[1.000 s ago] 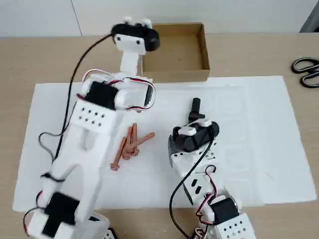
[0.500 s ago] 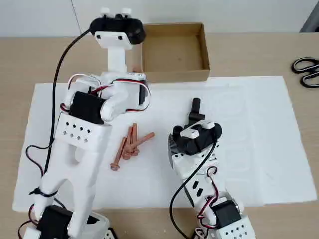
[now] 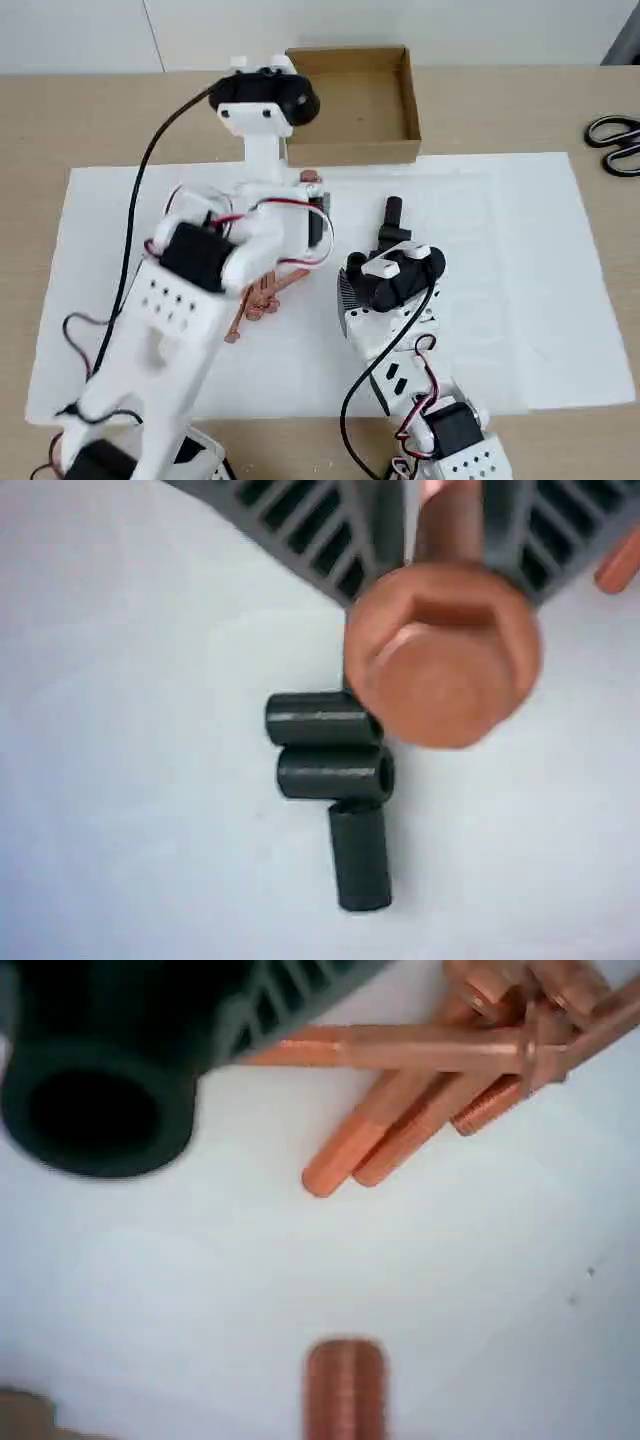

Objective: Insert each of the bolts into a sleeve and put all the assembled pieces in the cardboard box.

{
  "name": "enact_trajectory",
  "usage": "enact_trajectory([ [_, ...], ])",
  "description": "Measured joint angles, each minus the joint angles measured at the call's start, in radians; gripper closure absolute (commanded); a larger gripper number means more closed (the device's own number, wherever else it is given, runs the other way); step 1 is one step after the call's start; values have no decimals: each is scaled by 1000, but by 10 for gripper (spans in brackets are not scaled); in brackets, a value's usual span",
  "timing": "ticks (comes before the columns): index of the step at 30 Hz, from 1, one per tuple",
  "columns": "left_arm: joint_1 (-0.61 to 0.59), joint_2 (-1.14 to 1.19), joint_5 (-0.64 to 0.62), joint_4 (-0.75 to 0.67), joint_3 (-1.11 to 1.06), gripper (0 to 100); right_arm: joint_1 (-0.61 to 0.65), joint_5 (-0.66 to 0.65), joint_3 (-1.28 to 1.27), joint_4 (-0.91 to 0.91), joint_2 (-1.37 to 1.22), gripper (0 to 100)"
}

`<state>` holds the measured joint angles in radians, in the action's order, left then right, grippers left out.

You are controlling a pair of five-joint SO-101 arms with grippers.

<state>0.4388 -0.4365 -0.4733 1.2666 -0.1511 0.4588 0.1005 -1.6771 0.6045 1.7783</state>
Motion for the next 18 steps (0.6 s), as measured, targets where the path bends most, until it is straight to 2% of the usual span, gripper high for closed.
enact_trajectory([
  [10, 14, -272, 32, -334, -396, 995, 35, 0, 0, 0, 0, 995],
  [18, 63, -325, 80, -394, -468, 995, 58, 0, 0, 0, 0, 995],
])
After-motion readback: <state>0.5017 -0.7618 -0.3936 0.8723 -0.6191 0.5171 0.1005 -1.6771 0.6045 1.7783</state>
